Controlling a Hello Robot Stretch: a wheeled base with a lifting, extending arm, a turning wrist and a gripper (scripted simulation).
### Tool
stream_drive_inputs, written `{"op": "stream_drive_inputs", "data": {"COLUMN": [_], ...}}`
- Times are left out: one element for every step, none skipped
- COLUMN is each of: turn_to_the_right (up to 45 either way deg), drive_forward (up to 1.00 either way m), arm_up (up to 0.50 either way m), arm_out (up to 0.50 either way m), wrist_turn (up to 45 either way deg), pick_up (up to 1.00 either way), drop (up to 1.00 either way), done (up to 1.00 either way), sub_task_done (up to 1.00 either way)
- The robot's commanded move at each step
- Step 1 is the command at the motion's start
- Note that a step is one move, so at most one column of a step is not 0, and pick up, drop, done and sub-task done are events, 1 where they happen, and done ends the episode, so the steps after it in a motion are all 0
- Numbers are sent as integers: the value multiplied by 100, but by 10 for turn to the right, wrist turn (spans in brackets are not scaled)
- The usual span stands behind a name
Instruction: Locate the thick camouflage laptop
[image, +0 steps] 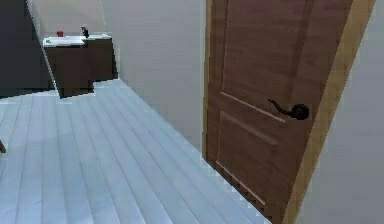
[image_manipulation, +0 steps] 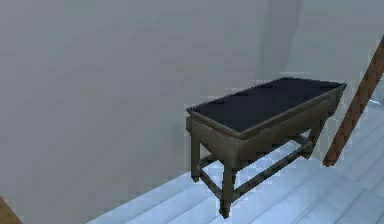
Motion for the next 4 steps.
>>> {"op": "stream_drive_inputs", "data": {"turn_to_the_right": [0, -450, -390, 0], "drive_forward": [5, 0, 0, 65], "arm_up": [0, 0, 0, 0], "arm_out": [0, 0, 0, 0], "wrist_turn": [0, 0, 0, 0], "pick_up": [0, 0, 0, 0], "drop": [0, 0, 0, 0], "done": [0, 0, 0, 0], "sub_task_done": [0, 0, 0, 0]}}
